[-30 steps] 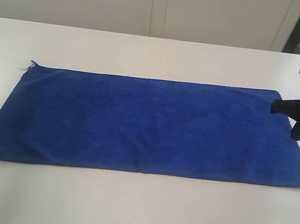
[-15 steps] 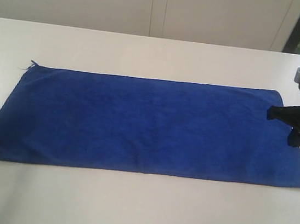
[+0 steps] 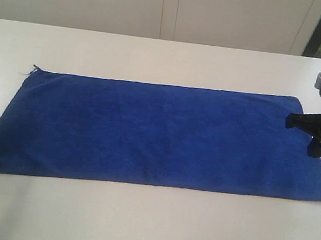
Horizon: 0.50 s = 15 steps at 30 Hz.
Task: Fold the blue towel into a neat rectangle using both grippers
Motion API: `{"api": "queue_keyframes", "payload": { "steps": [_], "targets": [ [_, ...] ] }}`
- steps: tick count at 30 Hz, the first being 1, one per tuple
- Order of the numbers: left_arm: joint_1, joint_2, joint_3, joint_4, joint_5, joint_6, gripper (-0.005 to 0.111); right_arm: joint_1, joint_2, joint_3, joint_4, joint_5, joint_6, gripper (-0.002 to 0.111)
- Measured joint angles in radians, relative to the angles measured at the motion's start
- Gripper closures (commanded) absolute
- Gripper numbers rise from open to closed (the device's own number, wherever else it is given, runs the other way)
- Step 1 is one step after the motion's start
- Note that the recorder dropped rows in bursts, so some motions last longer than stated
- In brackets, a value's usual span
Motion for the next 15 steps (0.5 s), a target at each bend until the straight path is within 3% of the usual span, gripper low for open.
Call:
{"api": "queue_keyframes", "payload": {
  "steps": [15],
  "targets": [
    [-0.004, 0.000, -0.002, 0.058, 0.015, 0.000, 0.107, 0.000, 0.000, 0.000, 0.000, 0.000, 0.000, 0.108]
  ]
}}
